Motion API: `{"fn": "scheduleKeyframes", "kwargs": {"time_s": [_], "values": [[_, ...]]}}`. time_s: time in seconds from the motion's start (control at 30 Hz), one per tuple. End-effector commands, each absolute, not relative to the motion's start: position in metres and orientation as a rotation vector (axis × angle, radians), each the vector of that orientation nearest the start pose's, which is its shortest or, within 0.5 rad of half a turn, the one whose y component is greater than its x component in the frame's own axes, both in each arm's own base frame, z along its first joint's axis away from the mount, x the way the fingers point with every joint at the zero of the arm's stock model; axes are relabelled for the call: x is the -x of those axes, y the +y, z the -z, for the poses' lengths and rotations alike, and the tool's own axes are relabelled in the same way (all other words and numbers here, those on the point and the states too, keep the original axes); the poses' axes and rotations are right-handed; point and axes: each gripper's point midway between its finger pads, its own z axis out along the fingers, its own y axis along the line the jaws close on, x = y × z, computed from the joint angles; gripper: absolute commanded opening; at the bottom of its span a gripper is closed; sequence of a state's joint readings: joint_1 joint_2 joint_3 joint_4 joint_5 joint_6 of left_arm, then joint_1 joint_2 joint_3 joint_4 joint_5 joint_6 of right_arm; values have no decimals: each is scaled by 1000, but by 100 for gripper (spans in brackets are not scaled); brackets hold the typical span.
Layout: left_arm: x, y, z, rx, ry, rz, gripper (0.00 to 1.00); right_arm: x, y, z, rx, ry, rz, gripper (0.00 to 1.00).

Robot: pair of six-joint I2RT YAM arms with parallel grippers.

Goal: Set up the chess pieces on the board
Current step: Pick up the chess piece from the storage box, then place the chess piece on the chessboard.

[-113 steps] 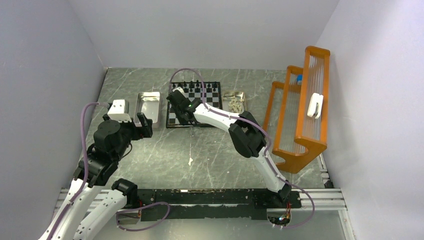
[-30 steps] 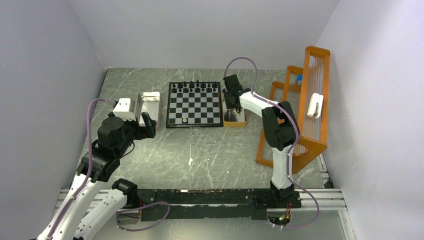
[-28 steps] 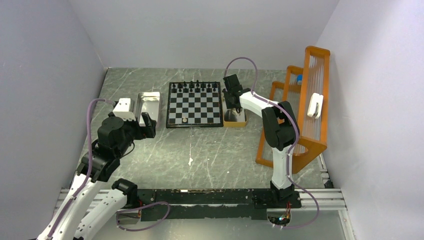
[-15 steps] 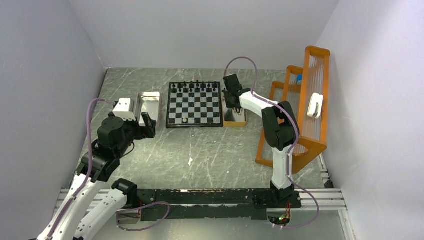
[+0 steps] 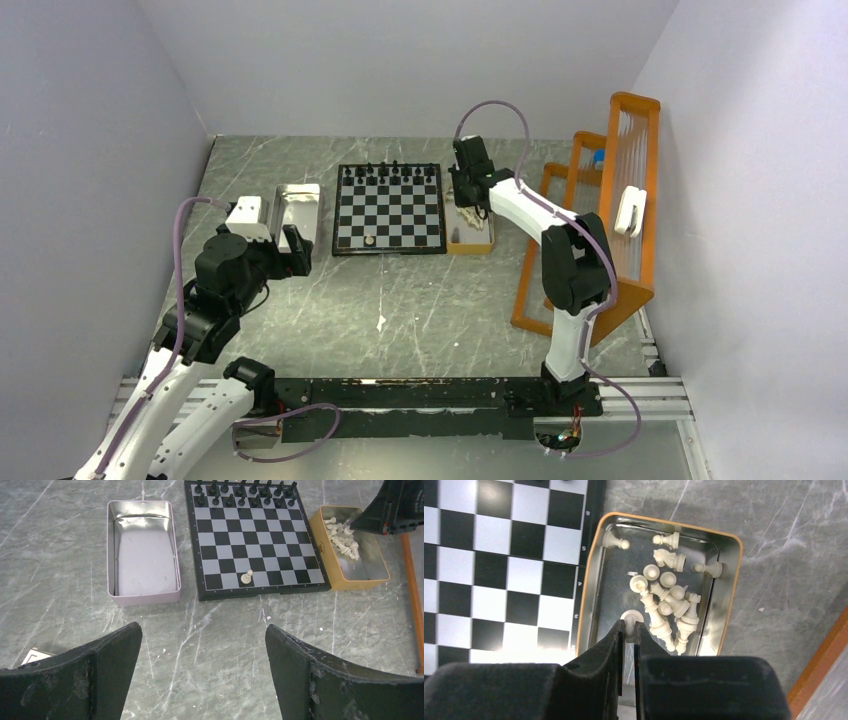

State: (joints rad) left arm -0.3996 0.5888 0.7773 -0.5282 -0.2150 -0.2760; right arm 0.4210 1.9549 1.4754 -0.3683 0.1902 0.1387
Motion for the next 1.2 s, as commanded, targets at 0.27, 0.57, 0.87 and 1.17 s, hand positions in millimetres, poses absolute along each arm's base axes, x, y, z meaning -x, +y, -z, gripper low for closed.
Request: {"fn": "scheduleKeyframes", "kwargs": {"time_s": [0.27,0.57,0.87,1.17], "values": [[-244,-71,-254,32,1875,257,98,-438,262,-150,337,2268,-299,4],[-242,-69,-257,40,1865,257,98,-405,349,-151,482,2233,-383,4],[-239,-64,-264,62,1836,249,98,-385,414,-145,612,2210,-395,4],[-237,-60,-267,79,1828,235,98,-372,446,-116,697,2232,-324,4]]}}
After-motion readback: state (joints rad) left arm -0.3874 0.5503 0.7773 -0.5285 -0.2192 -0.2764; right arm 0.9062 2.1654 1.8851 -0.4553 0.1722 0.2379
